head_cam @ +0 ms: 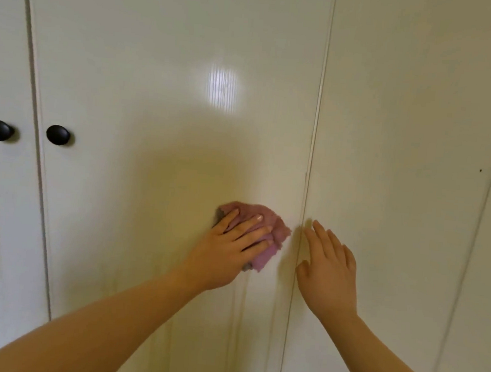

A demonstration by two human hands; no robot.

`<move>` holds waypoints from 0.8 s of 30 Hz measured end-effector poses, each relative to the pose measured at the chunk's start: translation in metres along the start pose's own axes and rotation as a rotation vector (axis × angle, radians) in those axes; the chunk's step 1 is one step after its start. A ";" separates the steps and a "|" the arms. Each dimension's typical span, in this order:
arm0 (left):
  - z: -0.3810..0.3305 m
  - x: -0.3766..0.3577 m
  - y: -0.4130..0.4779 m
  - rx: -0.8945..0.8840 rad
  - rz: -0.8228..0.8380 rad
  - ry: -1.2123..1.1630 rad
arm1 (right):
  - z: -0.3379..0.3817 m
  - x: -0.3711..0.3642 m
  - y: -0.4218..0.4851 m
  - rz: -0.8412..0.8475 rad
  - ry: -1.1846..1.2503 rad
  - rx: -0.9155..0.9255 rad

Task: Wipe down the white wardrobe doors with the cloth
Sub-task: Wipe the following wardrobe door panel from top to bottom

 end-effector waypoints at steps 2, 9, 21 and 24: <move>0.006 0.000 -0.012 -0.008 -0.049 0.022 | -0.014 0.002 0.000 0.065 0.043 -0.001; -0.034 -0.004 0.051 0.099 0.001 -0.025 | -0.025 -0.005 0.006 0.043 0.136 -0.029; -0.038 -0.005 0.044 0.164 0.079 0.002 | -0.014 -0.011 0.006 0.078 0.108 0.043; -0.026 -0.004 0.028 0.104 0.044 0.030 | -0.005 -0.007 0.011 0.022 0.088 0.066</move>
Point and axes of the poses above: each hand's wrist, its own y-axis towards the middle knuckle, its own x-axis out of the back of the hand, z = x × y, the point moved 6 cm from there along y, towards the middle knuckle
